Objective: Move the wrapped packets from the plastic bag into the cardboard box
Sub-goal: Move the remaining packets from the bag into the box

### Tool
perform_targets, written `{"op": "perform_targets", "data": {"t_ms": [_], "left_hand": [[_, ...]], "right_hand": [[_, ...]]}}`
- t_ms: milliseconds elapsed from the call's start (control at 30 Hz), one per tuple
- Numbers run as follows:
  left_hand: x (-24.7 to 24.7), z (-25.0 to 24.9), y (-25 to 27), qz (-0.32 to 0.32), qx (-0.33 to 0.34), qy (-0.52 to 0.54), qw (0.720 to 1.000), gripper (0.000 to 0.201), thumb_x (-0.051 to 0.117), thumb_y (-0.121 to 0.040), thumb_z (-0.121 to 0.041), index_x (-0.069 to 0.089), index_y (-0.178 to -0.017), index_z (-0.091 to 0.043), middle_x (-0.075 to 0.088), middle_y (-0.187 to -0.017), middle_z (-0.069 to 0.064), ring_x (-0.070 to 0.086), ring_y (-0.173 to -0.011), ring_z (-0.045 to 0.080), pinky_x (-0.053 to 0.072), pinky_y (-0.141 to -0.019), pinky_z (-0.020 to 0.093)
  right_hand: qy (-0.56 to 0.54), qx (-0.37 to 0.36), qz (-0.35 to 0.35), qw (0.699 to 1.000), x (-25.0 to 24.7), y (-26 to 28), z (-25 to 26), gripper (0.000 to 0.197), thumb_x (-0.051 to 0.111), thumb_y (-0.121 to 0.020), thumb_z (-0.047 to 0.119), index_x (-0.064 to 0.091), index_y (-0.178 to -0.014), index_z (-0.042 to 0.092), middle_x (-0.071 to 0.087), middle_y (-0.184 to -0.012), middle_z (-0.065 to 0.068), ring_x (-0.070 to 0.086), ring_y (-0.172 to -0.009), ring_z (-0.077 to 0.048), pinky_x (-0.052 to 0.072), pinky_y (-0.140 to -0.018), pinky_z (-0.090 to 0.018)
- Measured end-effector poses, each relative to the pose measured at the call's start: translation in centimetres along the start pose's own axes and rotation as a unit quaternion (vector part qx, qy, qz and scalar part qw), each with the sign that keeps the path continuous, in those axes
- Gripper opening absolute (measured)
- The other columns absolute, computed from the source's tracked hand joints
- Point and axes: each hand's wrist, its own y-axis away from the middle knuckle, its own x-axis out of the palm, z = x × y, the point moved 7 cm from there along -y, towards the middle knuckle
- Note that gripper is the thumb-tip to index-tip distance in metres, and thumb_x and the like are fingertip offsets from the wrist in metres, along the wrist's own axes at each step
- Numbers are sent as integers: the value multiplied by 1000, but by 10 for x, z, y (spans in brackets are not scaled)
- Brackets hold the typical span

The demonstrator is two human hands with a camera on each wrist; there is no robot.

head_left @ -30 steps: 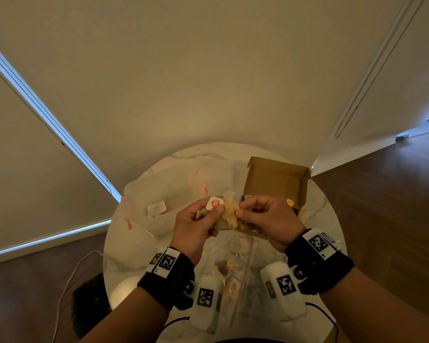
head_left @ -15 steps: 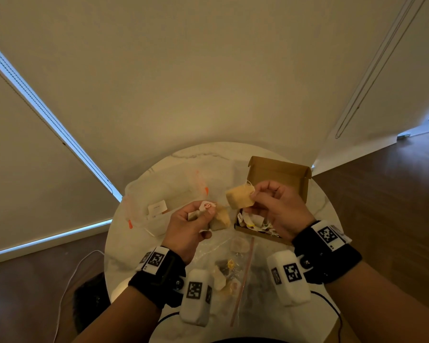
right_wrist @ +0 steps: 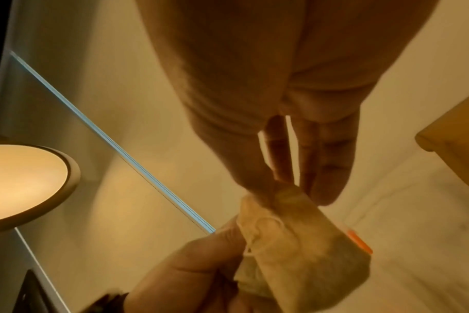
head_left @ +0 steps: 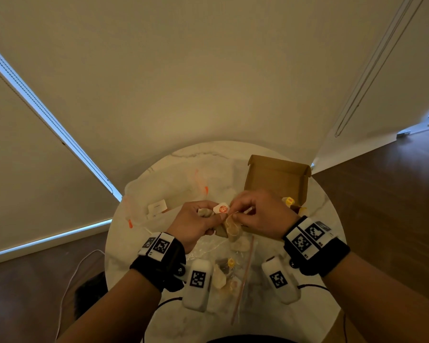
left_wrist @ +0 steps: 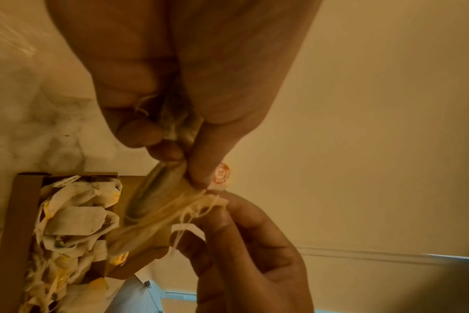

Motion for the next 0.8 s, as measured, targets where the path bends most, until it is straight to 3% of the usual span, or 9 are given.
{"op": "perform_targets", "data": {"t_ms": [133,300,367,467,533,600,633,700,800], "left_hand": [[4,1,1,34,-23,48,998,23,68,-85,-8,68,-102,8,60,-70,12,50,-57,16,43,-54,25],[6,0,0,27,-21,51,998,15,61,-91,-3,71,-99,4,56,-64,8,48,-55,14,42,-55,25],[9,0,1,30,-23,53,998,18,63,-90,-3,70,-105,5,57,-69,10,48,-57,15,42,-56,26],[13,0,2,33,-50,114,992,25,57,-93,-4,63,-117,1,62,-81,13,58,-66,19,49,-61,29],[10,4,3,27,-84,198,976,27,47,-95,1,59,-119,0,69,-93,20,66,-81,29,55,-79,39],[4,8,4,24,-98,241,965,35,37,-92,9,56,-122,2,68,-106,29,66,-99,39,49,-97,51],[2,9,4,24,-97,243,965,40,33,-91,13,54,-124,2,66,-110,31,65,-105,41,46,-101,53],[-1,12,4,22,-84,223,971,43,29,-92,16,50,-127,1,65,-114,30,65,-109,39,47,-100,53],[-5,13,3,1,-61,160,985,31,36,-98,9,49,-124,0,66,-115,27,66,-108,35,52,-93,49]], "right_hand": [[-44,19,-36,998,-2,0,-7,12,72,-83,11,77,-94,14,75,-94,2,69,-85,-8,57,-80,-26],[-98,29,-83,991,-5,1,-12,24,74,-80,6,70,-102,16,70,-80,0,67,-75,-17,58,-74,-31],[-101,34,-84,991,-5,-1,-14,28,74,-80,7,69,-106,16,70,-78,1,67,-74,-17,57,-72,-29],[-79,47,-85,992,-7,0,-19,11,73,-82,12,75,-92,15,72,-81,-1,66,-74,-15,58,-71,-30],[-94,68,-106,988,-12,2,-27,5,73,-82,12,75,-86,14,72,-82,-1,66,-74,-12,58,-72,-31],[-102,86,-122,983,-17,5,-37,5,73,-82,12,74,-86,11,72,-83,-2,66,-76,-13,58,-74,-31],[-99,94,-124,983,-19,6,-41,6,73,-82,14,74,-88,10,72,-84,-2,66,-77,-13,58,-74,-31],[-98,103,-123,982,-21,9,-46,9,73,-82,17,73,-89,11,72,-85,-1,66,-78,-13,57,-74,-29],[-94,109,-125,982,-23,13,-50,11,74,-82,18,74,-90,11,72,-86,0,66,-79,-12,57,-73,-27]]}}
